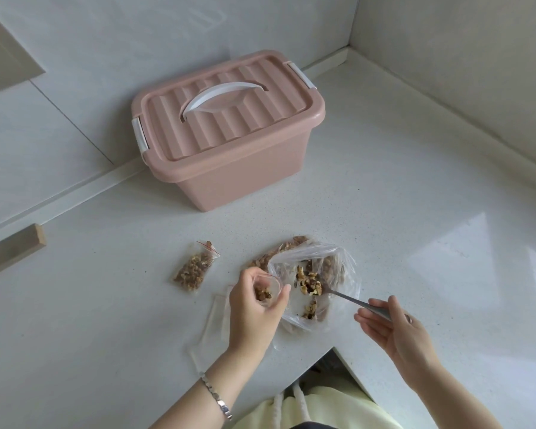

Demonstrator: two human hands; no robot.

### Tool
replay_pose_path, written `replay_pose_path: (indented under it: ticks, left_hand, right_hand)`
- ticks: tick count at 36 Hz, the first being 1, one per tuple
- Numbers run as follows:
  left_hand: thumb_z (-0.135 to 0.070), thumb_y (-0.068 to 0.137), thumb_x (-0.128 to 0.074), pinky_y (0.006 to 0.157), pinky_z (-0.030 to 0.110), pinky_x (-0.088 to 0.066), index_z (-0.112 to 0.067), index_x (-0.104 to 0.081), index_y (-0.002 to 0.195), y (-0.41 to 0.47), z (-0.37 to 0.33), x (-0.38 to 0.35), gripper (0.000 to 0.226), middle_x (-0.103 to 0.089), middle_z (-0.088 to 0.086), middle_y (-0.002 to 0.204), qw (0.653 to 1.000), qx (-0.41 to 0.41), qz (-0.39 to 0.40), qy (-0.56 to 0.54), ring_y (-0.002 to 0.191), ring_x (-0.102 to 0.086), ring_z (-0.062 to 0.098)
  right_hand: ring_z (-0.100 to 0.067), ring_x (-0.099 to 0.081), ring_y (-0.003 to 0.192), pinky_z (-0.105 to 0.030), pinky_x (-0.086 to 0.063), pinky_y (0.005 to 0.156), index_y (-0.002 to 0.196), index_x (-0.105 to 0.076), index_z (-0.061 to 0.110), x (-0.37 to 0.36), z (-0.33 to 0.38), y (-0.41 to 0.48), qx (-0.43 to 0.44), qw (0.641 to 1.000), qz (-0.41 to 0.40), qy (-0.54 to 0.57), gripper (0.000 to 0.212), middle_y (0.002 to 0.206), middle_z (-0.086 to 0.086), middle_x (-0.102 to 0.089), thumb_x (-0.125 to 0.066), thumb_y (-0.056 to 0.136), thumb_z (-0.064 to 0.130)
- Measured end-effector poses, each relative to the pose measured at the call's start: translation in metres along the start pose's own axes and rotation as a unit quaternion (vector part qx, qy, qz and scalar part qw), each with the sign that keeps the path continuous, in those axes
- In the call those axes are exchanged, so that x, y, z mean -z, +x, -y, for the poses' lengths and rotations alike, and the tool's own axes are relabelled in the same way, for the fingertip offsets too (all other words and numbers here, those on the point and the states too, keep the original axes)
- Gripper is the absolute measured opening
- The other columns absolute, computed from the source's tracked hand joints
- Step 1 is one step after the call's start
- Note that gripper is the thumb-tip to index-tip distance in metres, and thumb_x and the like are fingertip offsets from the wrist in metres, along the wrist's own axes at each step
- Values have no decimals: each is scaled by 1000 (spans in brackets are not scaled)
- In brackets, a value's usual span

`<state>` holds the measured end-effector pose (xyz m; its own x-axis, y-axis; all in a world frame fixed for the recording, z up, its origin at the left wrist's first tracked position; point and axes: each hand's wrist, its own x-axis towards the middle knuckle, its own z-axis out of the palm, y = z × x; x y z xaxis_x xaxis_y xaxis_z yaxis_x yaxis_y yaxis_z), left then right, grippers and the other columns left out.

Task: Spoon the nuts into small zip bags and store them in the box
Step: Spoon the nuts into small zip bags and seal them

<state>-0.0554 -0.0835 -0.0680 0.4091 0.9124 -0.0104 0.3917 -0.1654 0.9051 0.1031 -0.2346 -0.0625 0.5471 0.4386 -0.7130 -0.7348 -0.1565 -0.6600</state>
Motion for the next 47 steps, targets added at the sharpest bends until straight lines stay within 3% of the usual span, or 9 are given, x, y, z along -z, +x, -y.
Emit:
replay_pose_path:
  ticks: [4, 7, 11, 16, 24, 33, 37, 44, 47]
  left_hand:
    - [-52, 66, -65, 76, 42, -50, -28, -47, 87, -1, -7, -8, 36, -57, -6, 78, 999, 4, 23, 49, 79, -57, 15]
    - [-37, 71, -74, 81, 44, -49, -22, -48, 90, 0, -10, -13, 36, -57, -6, 81, 996, 27, 44, 75, 80, -56, 14]
    - [-37, 74, -73, 80, 42, -48, -21, -46, 89, 4, -16, -17, 35, -54, -5, 82, 993, 47, 57, 89, 79, -55, 15]
    - [-36, 75, -73, 75, 33, -47, -19, -44, 88, 9, -25, -22, 36, -50, -7, 80, 993, 43, 65, 89, 79, -54, 16]
    - [-35, 75, -73, 73, 28, -44, -21, -41, 89, 14, -32, -25, 37, -45, -13, 79, 992, 28, 72, 97, 77, -50, 10]
    - [-32, 74, -73, 79, 32, -48, -18, -46, 102, 14, -34, -28, 42, -52, -6, 86, 991, 31, 90, 90, 85, -53, 16]
    - [-33, 73, -74, 82, 37, -50, -19, -49, 101, 13, -30, -31, 41, -58, -3, 94, 993, 30, 98, 60, 88, -55, 16]
    - [-34, 73, -72, 83, 29, -49, -19, -49, 111, 13, -27, -32, 47, -58, -6, 94, 992, 68, 105, 31, 90, -55, 9]
    - [-34, 74, -72, 76, 23, -47, -21, -48, 100, 12, -29, -31, 38, -55, -7, 87, 991, 68, 106, 35, 85, -54, 8]
  right_hand:
    - [-22, -71, 67, -24, -58, 61, 93, -60, -1, -3, 16, -10, 38, 999, 6, 6, 38, 70, -15, -71, -37, 97, 29]
    - [-22, -71, 68, -23, -58, 60, 91, -60, 1, -8, 27, -20, 68, 998, 13, 13, 38, 69, -14, -71, -37, 97, 31]
    - [-22, -71, 69, -22, -57, 59, 88, -61, 3, -18, 33, -31, 99, 995, 20, 24, 38, 69, -13, -71, -39, 94, 35]
    - [-23, -71, 70, -22, -56, 58, 87, -61, 3, -30, 28, -41, 134, 990, 24, 26, 48, 70, -15, -71, -50, 72, 47]
    - [-28, -71, 78, -23, -56, 63, 86, -65, 5, -32, 11, -49, 192, 981, 1, -10, 87, 80, -21, -71, -70, 40, 79]
    - [-25, -71, 76, -22, -56, 65, 76, -70, 12, -29, 8, -56, 285, 956, -6, -63, 68, 76, -14, -72, -62, 58, 77]
    - [-20, -70, 77, -21, -56, 67, 81, -73, 25, -31, 7, -61, 332, 937, -1, -110, 54, 78, -4, -73, -54, 70, 74]
    - [-10, -68, 75, -21, -54, 71, 87, -68, 43, -30, 6, -61, 421, 879, 5, -225, 34, 82, 15, -72, -41, 87, 63]
    - [-5, -67, 76, -15, -50, 71, 91, -67, 44, -25, 5, -58, 455, 852, 5, -258, 30, 86, 18, -71, -39, 91, 56]
